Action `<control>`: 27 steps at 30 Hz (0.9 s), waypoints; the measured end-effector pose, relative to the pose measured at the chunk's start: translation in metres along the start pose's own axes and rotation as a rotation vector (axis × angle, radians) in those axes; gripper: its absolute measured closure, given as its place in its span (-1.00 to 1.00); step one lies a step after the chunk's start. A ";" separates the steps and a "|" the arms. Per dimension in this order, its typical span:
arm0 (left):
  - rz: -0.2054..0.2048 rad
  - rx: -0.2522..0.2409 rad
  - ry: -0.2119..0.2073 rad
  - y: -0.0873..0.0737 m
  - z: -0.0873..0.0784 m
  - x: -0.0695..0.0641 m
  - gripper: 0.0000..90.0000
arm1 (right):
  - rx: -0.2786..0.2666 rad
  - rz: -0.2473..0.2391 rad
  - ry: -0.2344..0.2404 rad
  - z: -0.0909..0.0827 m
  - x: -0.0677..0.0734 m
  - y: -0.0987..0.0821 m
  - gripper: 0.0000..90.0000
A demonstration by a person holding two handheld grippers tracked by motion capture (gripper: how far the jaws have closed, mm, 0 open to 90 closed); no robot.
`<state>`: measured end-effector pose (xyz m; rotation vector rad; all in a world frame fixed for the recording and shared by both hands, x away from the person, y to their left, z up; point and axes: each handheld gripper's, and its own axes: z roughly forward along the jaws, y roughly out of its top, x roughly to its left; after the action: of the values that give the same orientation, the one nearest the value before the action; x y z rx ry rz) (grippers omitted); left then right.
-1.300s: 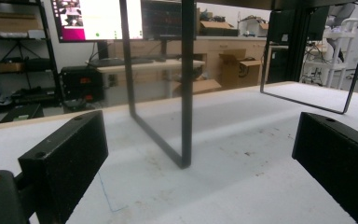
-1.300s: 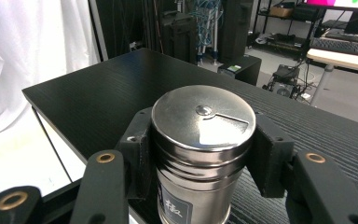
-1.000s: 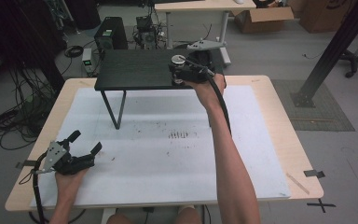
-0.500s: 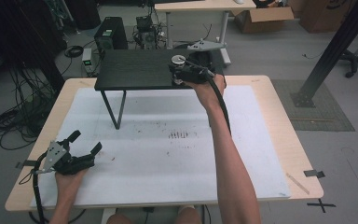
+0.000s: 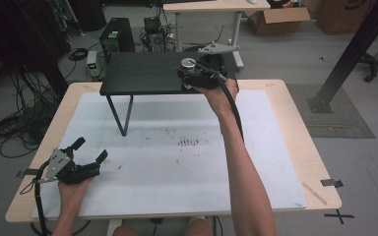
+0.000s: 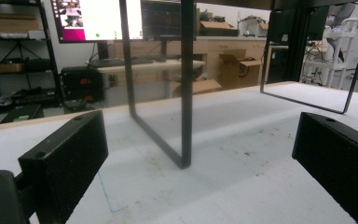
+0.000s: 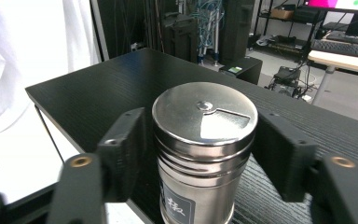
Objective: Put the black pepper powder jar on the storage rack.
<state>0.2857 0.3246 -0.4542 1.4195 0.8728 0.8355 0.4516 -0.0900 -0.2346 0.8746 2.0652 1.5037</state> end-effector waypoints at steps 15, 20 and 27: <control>0.005 0.002 0.000 0.000 0.000 0.000 -0.92 | -0.019 0.012 -0.038 -0.005 0.002 -0.001 -1.00; 0.005 0.002 0.000 0.000 0.000 0.000 -0.92 | -0.034 0.003 -0.045 -0.013 0.004 0.000 -1.00; 0.005 0.002 0.001 0.000 0.000 0.000 -0.92 | -0.053 -0.017 -0.059 -0.031 0.007 -0.004 -1.00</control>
<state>0.2856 0.3248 -0.4541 1.4235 0.8708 0.8395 0.4250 -0.1062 -0.2282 0.8689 1.9772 1.4985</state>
